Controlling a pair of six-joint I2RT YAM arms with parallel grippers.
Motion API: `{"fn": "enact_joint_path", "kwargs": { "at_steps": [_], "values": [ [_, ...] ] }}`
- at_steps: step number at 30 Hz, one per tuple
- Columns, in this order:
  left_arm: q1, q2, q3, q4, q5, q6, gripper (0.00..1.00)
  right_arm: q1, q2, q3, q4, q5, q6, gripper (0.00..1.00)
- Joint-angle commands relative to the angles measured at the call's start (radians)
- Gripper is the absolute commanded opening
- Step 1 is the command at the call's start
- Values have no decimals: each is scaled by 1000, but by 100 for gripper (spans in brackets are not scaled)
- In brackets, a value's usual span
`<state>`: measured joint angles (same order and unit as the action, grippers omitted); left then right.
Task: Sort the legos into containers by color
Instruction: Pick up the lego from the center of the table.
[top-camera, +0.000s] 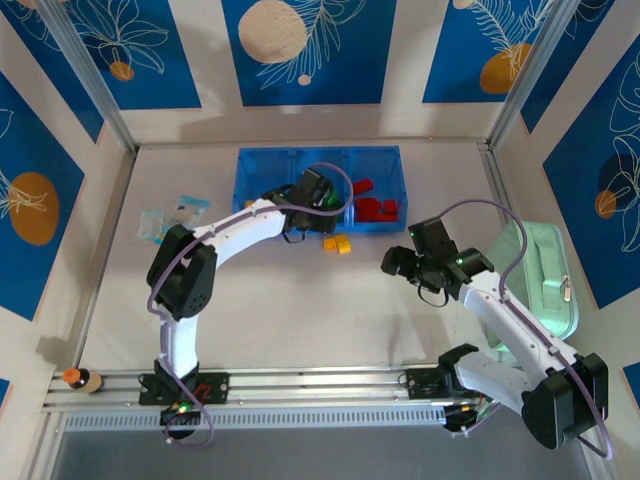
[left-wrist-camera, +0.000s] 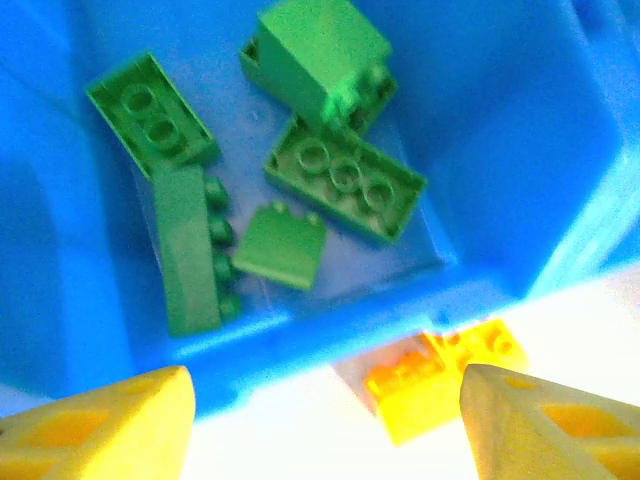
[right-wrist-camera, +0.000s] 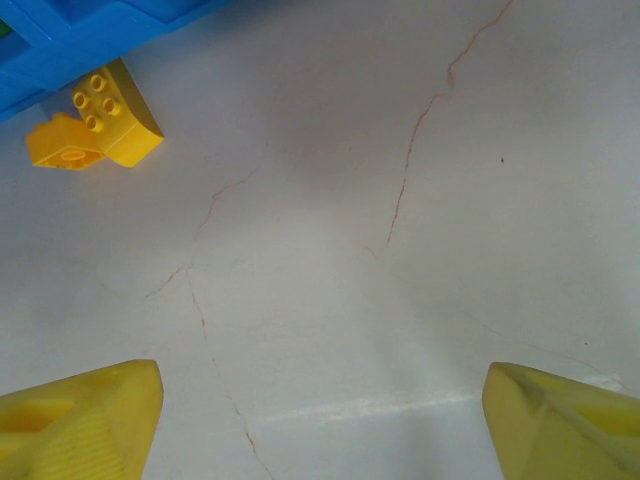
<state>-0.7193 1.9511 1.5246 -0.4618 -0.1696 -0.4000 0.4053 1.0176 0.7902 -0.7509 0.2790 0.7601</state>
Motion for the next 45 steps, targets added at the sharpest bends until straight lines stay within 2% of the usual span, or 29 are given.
{"fn": "enact_joint_path", "kwargs": {
  "at_steps": [1,7,27,30,38,45],
  "values": [
    [-48,-48,-70,43,-3,-48,69,3,8,-9,8,-33,16,84],
    [-68,-8,-121,93,27,-115,69,9,12,-10,8,-30,19,83],
    [-66,138,16,37,10,-110,65,4,-13,-22,-7,-11,13,83],
    [-63,153,35,22,7,-109,62,3,-14,-20,-13,-8,10,83],
    [-53,155,31,4,-4,-106,47,-5,-12,-17,-10,-9,2,83],
    [-52,146,9,-1,-9,-102,44,-6,-8,-13,-5,-17,2,83]
  ]
}}
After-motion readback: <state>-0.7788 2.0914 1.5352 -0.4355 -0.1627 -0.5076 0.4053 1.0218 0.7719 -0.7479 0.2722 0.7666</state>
